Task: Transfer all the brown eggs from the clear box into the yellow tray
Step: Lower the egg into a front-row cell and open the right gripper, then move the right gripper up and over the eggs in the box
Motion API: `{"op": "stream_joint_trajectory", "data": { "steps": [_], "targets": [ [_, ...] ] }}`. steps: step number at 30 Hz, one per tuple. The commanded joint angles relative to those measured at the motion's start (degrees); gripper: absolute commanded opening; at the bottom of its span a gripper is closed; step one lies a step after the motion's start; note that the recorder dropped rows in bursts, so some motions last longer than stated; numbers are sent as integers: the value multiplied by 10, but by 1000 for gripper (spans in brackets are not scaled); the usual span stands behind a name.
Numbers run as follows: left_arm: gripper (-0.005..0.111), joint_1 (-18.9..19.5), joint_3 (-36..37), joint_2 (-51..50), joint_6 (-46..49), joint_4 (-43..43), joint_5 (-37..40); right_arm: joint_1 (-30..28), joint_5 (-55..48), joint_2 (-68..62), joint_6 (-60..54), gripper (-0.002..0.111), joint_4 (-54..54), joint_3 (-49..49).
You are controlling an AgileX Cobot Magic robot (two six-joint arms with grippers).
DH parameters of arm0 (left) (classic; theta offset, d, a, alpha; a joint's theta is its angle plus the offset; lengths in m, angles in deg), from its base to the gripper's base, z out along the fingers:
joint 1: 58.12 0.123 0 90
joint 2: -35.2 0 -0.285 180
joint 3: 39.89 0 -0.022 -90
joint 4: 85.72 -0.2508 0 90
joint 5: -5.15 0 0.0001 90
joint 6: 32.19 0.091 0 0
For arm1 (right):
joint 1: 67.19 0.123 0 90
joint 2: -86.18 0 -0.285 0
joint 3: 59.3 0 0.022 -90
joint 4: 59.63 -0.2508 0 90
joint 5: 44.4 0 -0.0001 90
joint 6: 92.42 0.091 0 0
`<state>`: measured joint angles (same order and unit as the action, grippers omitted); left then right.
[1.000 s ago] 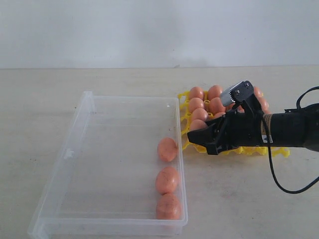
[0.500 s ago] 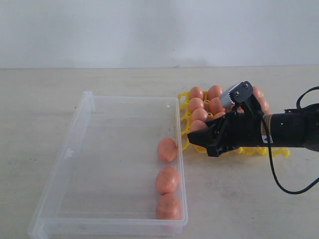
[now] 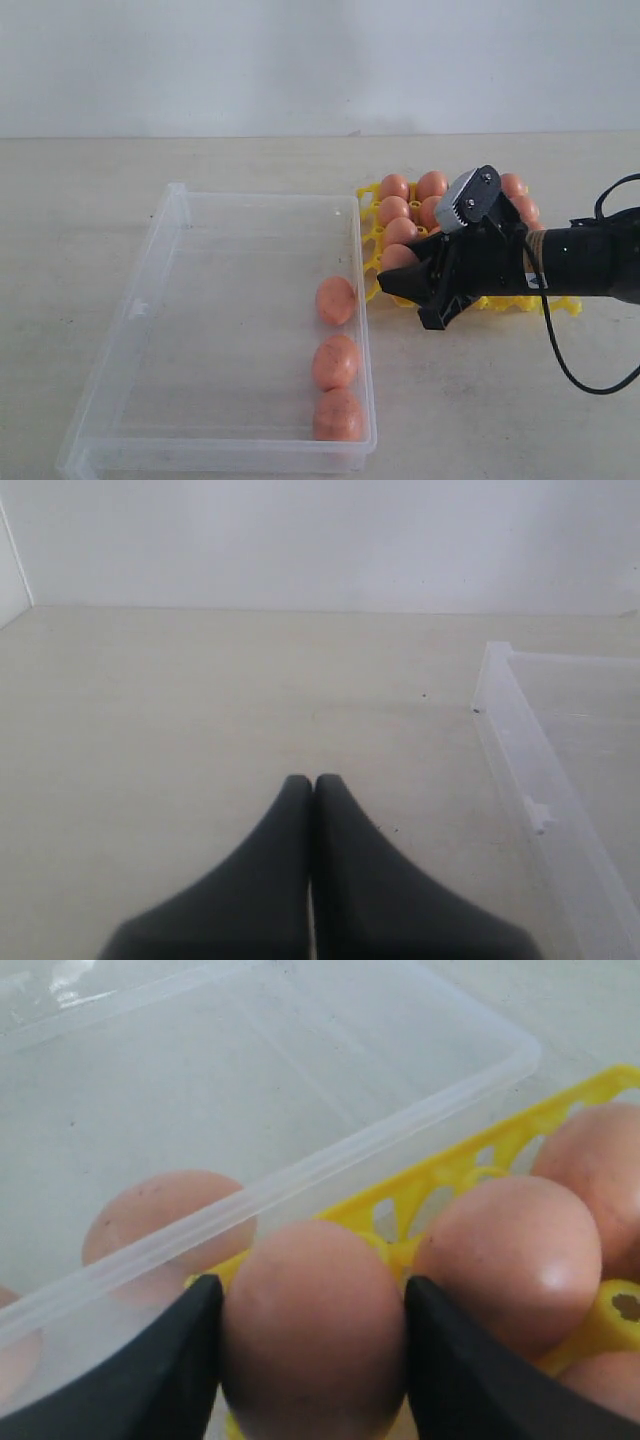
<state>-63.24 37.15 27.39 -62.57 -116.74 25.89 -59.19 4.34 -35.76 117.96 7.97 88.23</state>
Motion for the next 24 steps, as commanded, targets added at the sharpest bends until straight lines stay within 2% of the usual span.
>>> {"op": "stream_joint_trajectory", "data": {
  "steps": [1,5,16,24],
  "targets": [
    [-4,-1,2,0,0,-2,-2,0,-2,4,-8,56,31,0],
    [-4,-1,2,0,0,-2,-2,0,-9,4,4,75,23,0],
    [-4,-1,2,0,0,-2,-2,0,3,6,8,75,16,0],
    [-4,-1,2,0,0,-2,-2,0,17,59,10,75,16,0]
  ]
}}
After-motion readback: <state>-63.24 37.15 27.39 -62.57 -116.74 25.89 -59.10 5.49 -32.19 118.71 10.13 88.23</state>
